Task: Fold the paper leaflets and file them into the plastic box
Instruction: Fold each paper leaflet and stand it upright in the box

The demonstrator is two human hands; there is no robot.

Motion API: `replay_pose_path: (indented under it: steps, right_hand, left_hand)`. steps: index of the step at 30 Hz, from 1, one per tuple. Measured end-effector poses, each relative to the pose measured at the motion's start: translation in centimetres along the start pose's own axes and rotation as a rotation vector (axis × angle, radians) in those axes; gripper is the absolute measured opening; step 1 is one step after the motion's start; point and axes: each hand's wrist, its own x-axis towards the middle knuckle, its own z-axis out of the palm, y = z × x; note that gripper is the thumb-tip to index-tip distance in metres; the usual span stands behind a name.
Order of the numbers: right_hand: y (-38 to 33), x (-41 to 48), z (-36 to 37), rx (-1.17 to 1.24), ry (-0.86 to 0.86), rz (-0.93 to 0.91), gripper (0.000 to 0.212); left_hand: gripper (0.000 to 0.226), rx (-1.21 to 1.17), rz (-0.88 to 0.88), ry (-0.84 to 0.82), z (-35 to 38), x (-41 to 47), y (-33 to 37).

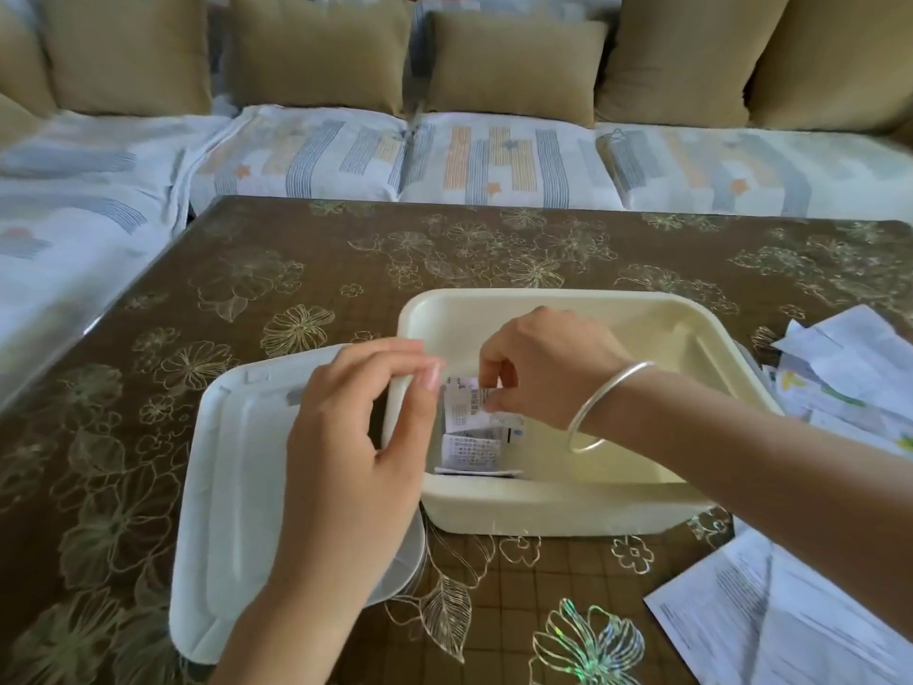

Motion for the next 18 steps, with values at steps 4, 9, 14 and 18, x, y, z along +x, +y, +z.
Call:
replay_pose_path:
  steps: [4,9,14,18]
  right_hand:
    - [-0.7,0.5,1.0,-0.045,-0.046,-0.055,0.008]
    - [-0.9,0.9,1.4,-0.025,-0.051,-0.053,0.006]
    - [-0.9,0.9,1.4,-0.106,-0.048,-0.086,0.007]
    - [-0.8,0.7,1.0,-0.122,-0.040,-0.063,0.017]
  left_hand:
    - [0.032,-0.003,0.002,0.004,0.0,0.0,-0.3]
    - [0.033,-0.016,0.006,0.016,0.2,0.1,-0.6]
    - [0.032,-0.026,0.006,0.020,0.1,0.1,-0.5]
    - [0.027,0.001,0.015,0.078,-0.1,-0.1,0.2]
